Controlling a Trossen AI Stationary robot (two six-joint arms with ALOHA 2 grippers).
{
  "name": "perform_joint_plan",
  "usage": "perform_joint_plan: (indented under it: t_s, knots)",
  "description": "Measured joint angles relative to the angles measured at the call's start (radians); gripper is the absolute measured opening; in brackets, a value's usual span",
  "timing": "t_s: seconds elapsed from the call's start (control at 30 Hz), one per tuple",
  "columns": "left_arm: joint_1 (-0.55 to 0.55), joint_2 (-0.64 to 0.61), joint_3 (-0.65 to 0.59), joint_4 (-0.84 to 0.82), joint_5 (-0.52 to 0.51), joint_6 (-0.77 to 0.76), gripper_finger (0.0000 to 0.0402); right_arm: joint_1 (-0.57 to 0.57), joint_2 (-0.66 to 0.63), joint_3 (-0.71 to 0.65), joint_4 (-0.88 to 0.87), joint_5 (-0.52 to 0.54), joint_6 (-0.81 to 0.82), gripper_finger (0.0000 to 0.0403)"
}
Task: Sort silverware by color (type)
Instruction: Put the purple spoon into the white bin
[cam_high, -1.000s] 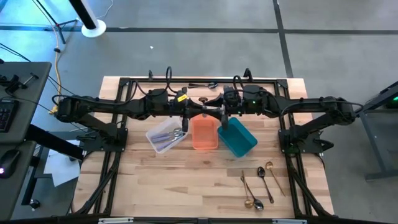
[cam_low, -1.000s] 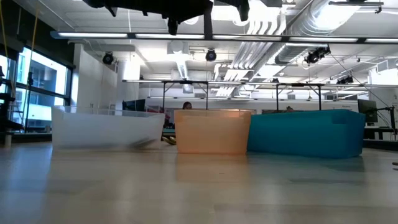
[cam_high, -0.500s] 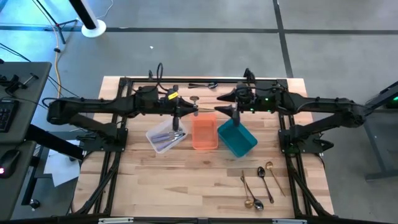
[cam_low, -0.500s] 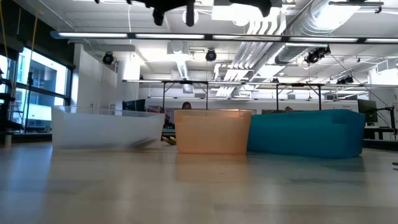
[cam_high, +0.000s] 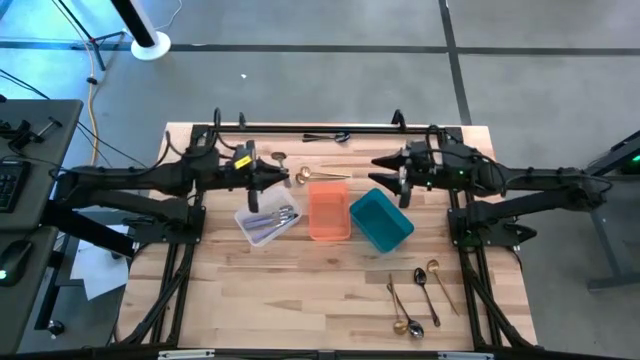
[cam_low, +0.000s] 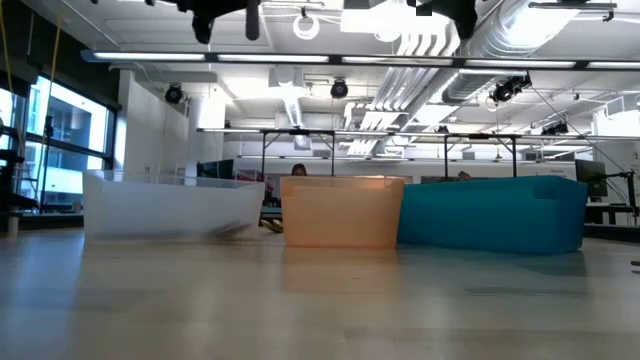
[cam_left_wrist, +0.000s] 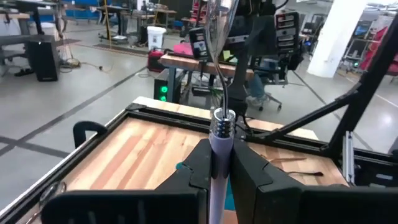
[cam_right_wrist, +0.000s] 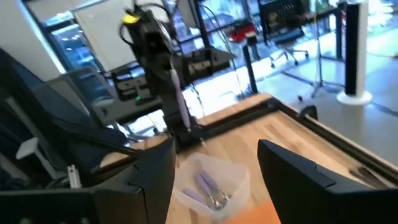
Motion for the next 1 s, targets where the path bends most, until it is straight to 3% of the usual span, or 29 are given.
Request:
perform_joint_plan:
  t_s: [0.27, 0.8, 1.0]
  knots:
    - [-0.009, -0.091, -0.044, -0.015, -0.005, -0.009, 0.0017, 0.006, 0.027, -0.006, 0.064, -0.002, -0.027, 0.0212]
    - [-0.008, -0.096, -0.044, -0.021, -0.014, -0.009, 0.0017, 0.006, 0.035, -0.006, 0.070, -0.014, -0.020, 0.0212]
    - [-0.003, -0.079, -0.027, -0.206, -0.013, -0.074, 0.0017, 0.006, 0.035, -0.006, 0.070, -0.014, -0.003, 0.0212]
